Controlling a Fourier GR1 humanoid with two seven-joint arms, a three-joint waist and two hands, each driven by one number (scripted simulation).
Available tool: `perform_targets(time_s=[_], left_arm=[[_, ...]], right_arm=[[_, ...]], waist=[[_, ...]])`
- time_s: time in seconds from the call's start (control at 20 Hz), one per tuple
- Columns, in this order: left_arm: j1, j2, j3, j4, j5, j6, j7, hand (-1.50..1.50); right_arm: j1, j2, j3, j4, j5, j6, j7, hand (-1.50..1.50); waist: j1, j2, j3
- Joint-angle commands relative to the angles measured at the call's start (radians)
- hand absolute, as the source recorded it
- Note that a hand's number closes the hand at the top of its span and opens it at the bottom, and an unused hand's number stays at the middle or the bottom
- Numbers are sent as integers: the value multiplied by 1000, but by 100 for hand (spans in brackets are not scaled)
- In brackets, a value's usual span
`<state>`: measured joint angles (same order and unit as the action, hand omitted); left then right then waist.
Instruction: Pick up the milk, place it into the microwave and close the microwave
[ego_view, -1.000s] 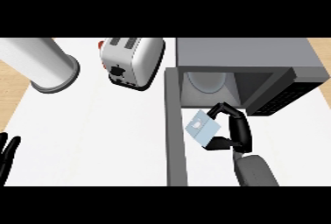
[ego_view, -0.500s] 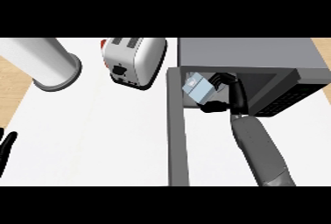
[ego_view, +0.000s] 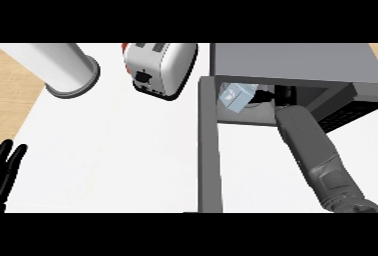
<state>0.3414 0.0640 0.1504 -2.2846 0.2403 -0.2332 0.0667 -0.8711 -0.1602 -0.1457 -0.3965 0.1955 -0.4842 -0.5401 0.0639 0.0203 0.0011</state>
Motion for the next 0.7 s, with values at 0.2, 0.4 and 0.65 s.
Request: perform_targets(time_s=[0.2, 0.4, 0.65], left_arm=[[-7, 2, -22, 23, -40, -14, -10, -150], [-43, -3, -39, 48, -85, 9, 7, -150], [-7, 7, -22, 18, -81, -11, -15, -150]], right_arm=[[-123, -55, -2, 156, 91, -249, -17, 150], [-174, -47, 45, 251, 141, -175, 36, -150], [-182, -26, 70, 290, 171, -147, 18, -150]], waist=[[29, 16, 1], [26, 19, 2], [33, 14, 1]])
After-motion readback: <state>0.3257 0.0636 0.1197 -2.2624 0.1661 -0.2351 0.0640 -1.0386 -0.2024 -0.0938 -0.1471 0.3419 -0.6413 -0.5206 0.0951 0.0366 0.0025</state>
